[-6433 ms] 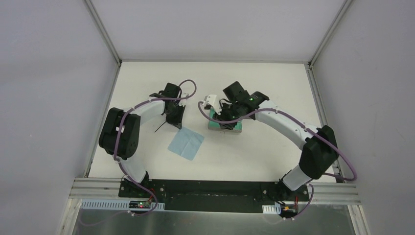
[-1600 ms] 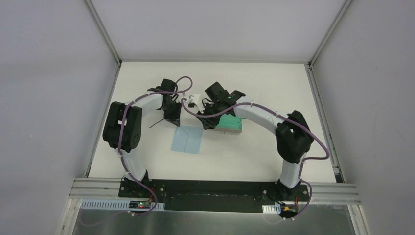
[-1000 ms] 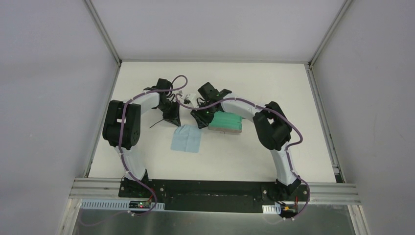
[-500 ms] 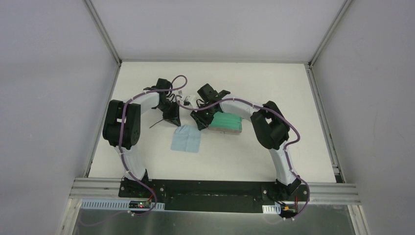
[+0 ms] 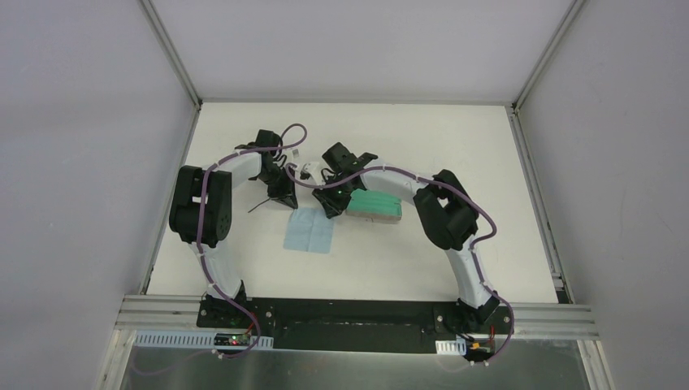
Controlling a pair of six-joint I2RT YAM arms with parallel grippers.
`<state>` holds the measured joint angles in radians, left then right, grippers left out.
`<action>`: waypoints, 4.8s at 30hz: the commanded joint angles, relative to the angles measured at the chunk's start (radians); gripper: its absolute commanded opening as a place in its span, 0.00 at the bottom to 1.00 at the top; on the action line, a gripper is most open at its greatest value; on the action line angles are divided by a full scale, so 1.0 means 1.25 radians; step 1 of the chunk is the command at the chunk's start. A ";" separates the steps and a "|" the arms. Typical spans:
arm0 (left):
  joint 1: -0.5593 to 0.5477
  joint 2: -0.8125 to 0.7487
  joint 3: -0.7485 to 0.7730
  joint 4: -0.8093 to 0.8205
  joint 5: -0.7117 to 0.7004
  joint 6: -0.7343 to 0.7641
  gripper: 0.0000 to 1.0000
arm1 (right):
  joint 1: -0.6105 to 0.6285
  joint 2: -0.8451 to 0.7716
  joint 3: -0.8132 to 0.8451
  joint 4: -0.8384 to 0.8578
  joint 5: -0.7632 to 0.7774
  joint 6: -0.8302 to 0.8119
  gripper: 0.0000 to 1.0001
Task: Organize the sunglasses
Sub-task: Fold the glasses cleaning cloth at the center of the board.
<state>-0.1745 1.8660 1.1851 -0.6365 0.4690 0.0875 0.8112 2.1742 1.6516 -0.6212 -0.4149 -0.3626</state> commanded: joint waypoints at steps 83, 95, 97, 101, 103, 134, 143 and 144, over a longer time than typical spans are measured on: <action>0.009 -0.026 0.047 -0.023 0.093 -0.003 0.00 | -0.017 -0.025 0.070 -0.050 -0.015 -0.042 0.00; 0.012 -0.051 0.032 -0.059 0.107 0.015 0.00 | 0.009 -0.074 0.033 -0.039 -0.046 0.004 0.00; 0.014 -0.059 0.028 -0.062 0.107 0.016 0.00 | 0.014 -0.078 0.029 -0.041 -0.050 0.006 0.00; 0.019 -0.073 0.017 -0.073 0.093 0.026 0.00 | 0.024 -0.097 -0.001 -0.039 -0.056 0.010 0.00; 0.021 -0.079 0.011 -0.081 0.084 0.036 0.00 | 0.030 -0.106 -0.013 -0.038 -0.061 0.012 0.00; 0.021 -0.070 -0.007 -0.227 0.124 0.127 0.00 | 0.100 -0.150 -0.088 -0.021 -0.082 0.028 0.00; 0.021 -0.058 0.001 -0.243 0.119 0.138 0.00 | 0.110 -0.139 -0.085 -0.018 -0.083 0.028 0.00; 0.020 -0.058 0.000 -0.247 0.120 0.139 0.00 | 0.109 -0.141 -0.085 -0.018 -0.083 0.028 0.00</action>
<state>-0.1555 1.8000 1.1625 -0.9237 0.6048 0.2298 0.9386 2.0583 1.5414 -0.6735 -0.4881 -0.3378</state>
